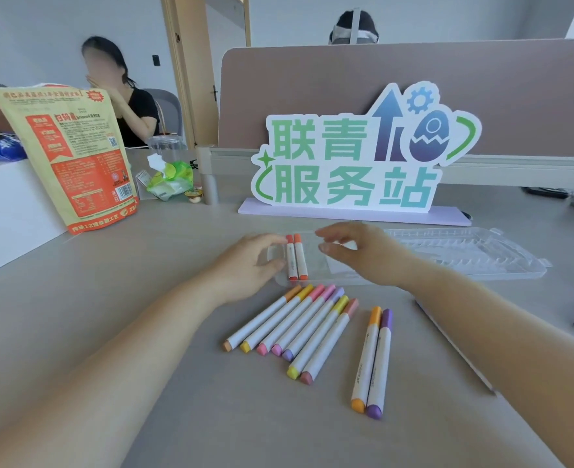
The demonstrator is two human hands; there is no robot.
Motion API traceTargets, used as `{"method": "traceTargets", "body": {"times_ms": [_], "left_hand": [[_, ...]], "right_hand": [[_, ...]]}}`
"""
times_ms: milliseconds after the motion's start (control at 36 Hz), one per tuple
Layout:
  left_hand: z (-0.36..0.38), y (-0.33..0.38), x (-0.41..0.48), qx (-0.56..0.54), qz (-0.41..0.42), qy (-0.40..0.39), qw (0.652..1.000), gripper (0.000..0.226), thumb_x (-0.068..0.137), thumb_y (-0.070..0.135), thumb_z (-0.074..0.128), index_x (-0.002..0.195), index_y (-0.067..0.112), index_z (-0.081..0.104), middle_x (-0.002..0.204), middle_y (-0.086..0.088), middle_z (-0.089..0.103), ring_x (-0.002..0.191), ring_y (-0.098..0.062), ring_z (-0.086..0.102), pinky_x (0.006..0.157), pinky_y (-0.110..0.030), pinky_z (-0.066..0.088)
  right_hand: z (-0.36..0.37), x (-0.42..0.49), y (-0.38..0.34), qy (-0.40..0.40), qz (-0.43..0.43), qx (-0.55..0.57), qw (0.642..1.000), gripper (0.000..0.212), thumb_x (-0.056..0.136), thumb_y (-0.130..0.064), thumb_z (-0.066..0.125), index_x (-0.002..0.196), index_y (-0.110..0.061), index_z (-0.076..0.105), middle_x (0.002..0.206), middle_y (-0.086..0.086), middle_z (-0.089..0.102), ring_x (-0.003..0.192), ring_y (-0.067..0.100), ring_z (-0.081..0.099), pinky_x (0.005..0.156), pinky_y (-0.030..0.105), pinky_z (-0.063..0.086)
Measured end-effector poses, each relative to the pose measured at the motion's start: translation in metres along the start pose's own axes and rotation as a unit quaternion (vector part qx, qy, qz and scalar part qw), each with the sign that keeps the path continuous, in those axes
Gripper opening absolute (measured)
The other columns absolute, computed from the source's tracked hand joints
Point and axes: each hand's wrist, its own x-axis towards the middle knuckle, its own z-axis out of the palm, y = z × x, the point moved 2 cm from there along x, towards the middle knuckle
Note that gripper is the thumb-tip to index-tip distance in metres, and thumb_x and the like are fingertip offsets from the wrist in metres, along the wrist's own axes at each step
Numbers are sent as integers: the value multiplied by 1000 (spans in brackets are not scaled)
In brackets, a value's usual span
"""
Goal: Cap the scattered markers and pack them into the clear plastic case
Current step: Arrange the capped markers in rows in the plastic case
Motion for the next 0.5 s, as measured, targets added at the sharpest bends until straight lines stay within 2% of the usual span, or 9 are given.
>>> {"method": "traceTargets", "body": {"times_ms": [83, 167, 278, 389, 500], "left_hand": [[-8, 8, -23, 30, -10, -3, 1000, 23, 87, 29, 64, 110, 28, 63, 118, 4, 55, 110, -11, 53, 98, -27, 40], [-10, 16, -47, 40, -30, -15, 999, 10, 84, 32, 67, 94, 33, 65, 104, 8, 55, 97, -7, 55, 85, -24, 43], [-4, 17, -65, 37, -51, -15, 998, 10, 83, 35, 68, 93, 36, 65, 99, 13, 54, 92, -2, 54, 80, -24, 44], [4, 15, -73, 21, -46, 0, 999, 14, 85, 32, 67, 96, 40, 66, 95, 17, 53, 86, 6, 53, 71, -13, 39], [4, 15, -74, 17, -31, -8, 999, 21, 86, 31, 66, 91, 51, 61, 93, 17, 56, 80, 6, 54, 70, -15, 40]], "right_hand": [[-12, -32, 7, 22, -6, -11, 1000, 26, 92, -35, 56, 114, -24, 66, 117, -9, 58, 106, 5, 52, 90, 19, 35], [-17, -61, 19, 23, 1, -15, 1000, 18, 91, -33, 58, 105, -28, 68, 111, -12, 59, 104, 4, 53, 89, 18, 35], [-17, -81, 33, 24, 18, -27, 999, 10, 89, -30, 62, 97, -33, 68, 108, -13, 61, 105, 6, 53, 94, 24, 38], [-18, -84, 36, 24, 30, -28, 999, 12, 89, -32, 62, 99, -32, 68, 110, -12, 59, 105, 6, 51, 93, 24, 38], [-16, -82, 35, 17, 41, -32, 999, 12, 88, -32, 62, 99, -34, 68, 109, -12, 58, 105, 6, 51, 95, 25, 38]]}}
